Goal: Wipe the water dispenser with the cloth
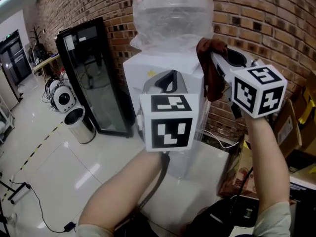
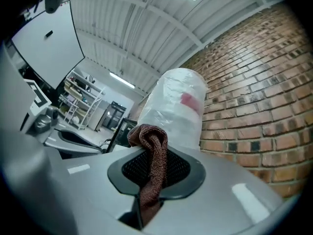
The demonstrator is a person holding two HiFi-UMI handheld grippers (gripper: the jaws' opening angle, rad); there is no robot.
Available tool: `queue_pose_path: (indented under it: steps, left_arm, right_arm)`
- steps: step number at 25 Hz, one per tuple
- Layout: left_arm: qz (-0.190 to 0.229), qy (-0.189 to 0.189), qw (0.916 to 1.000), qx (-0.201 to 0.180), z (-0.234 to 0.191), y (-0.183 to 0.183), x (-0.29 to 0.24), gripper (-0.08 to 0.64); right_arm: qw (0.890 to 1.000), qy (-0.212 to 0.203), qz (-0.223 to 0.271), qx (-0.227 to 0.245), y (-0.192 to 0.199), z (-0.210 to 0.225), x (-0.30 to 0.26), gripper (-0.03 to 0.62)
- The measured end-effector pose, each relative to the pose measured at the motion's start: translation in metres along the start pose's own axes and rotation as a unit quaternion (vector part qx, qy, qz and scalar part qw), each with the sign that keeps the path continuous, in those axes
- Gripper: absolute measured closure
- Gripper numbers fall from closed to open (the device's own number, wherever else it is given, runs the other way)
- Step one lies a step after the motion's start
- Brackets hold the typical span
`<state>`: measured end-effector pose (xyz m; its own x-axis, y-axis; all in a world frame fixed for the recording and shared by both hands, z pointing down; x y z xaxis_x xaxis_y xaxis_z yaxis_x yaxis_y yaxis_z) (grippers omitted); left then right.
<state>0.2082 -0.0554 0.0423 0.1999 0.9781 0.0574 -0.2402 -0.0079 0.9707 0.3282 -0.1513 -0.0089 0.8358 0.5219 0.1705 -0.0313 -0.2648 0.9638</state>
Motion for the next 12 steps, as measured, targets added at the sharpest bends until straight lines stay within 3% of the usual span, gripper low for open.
queue_pose_path:
  steps: [3,8,12]
  left_arm:
    - [-0.005,-0.005,1.0000,-0.005,-0.006,-0.014,-0.006,0.560]
    - [-0.022,0.003,0.9997,0.004,-0.008,-0.015,-0.015,0.560]
    - [-0.032,0.013,0.9993,0.010,-0.009,-0.007,-0.020,0.560]
  right_arm:
    - [0.999,-0.003,-0.040,0.030,-0.004,0.003,-0.033,0.522]
    - [0.990,-0.012,-0.130,0.057,0.022,0.007,-0.070,0.522]
    - [0.985,-0.045,-0.154,0.062,0.029,-0.003,-0.074,0.523]
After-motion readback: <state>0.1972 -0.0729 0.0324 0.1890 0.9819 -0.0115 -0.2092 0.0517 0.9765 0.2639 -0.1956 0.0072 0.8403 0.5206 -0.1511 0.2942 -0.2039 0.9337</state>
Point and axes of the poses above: the fingertips, and each gripper's own axes: x backward along the fingers, z to its right, y out of its underside, the point moved 6 cm from there along x, backward along the fingers, and after that the axes turned 5 degrees about -x, right-handed, at the moved point
